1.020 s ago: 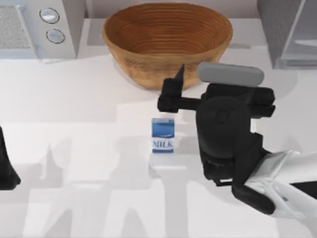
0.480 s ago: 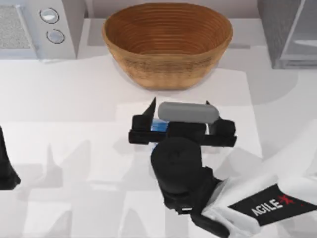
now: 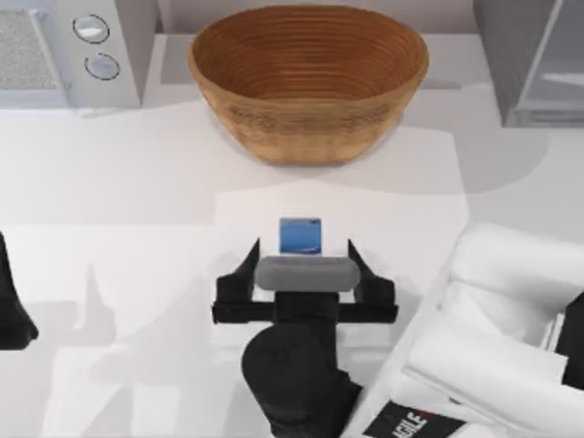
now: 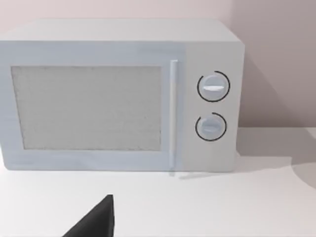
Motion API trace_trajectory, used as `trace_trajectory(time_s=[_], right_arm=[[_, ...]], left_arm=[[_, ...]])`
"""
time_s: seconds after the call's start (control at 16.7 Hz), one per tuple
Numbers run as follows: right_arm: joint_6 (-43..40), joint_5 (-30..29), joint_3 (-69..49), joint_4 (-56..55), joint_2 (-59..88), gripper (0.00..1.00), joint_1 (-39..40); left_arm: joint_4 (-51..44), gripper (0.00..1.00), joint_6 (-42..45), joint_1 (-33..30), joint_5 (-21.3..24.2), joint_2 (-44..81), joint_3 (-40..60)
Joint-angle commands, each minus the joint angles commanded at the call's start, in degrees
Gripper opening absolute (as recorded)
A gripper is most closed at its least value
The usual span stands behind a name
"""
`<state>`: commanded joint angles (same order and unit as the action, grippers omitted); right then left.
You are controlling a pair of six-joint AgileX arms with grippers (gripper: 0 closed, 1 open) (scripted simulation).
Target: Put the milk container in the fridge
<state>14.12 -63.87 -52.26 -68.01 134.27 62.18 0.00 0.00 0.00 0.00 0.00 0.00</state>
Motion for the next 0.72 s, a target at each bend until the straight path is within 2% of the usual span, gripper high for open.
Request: trace_trajectory(time_s=[0.72], right_arm=[[-1.6, 0.58, -1.21, -2.79, 3.75, 1.0, -0.41]], left_arm=[[0.0, 1.0, 0.0, 0.0, 0.0, 0.0, 0.0]])
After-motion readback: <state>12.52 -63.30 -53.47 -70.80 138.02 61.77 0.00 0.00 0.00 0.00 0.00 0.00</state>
